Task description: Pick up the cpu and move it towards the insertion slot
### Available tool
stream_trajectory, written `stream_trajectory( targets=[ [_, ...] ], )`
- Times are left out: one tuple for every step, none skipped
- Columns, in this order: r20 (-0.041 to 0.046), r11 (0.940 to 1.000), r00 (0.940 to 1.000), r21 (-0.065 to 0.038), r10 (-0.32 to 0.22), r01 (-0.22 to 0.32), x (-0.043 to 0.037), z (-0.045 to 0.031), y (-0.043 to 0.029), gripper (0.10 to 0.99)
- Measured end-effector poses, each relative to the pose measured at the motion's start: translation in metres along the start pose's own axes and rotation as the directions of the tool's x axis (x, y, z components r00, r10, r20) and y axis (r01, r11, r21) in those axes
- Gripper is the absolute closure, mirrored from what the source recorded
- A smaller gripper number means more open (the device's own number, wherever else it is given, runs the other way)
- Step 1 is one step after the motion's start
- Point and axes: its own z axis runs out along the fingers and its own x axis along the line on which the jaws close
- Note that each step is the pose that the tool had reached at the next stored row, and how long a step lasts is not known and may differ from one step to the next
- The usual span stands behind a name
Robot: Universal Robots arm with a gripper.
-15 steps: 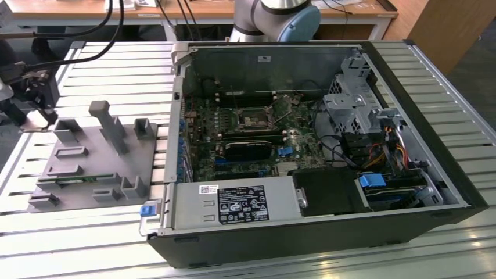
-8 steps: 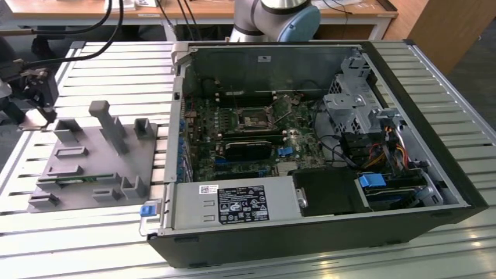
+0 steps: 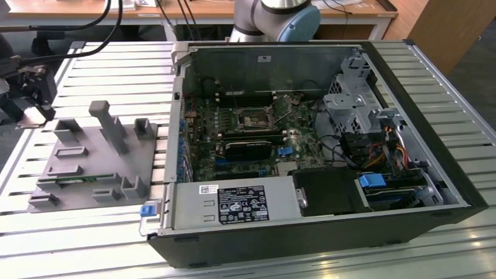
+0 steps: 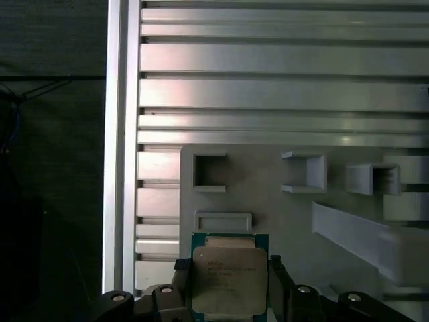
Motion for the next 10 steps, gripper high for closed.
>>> stream_trajectory(
  targets=[
    [0.0,1.0,1.0,0.0,0.0,0.0,0.0,-0.0006,0.0001,0.545],
    [0.0001,1.0,1.0,0.0,0.0,0.0,0.0,-0.0013,0.0003,0.545],
    [0.0,1.0,1.0,0.0,0.0,0.0,0.0,-0.0022,0.0005,0.545],
    [0.0,1.0,1.0,0.0,0.0,0.0,0.0,-0.0031,0.0007,0.545],
    [0.0,1.0,1.0,0.0,0.0,0.0,0.0,-0.0039,0.0008,0.545],
    [0.0001,1.0,1.0,0.0,0.0,0.0,0.0,-0.0045,0.0008,0.545],
    [0.0,1.0,1.0,0.0,0.0,0.0,0.0,-0.0054,0.0009,0.545],
    [0.0001,1.0,1.0,0.0,0.0,0.0,0.0,-0.006,0.001,0.545],
    [0.0,1.0,1.0,0.0,0.0,0.0,0.0,-0.0068,0.0011,0.545],
    [0.0001,1.0,1.0,0.0,0.0,0.0,0.0,-0.0075,0.0011,0.545]
  ],
)
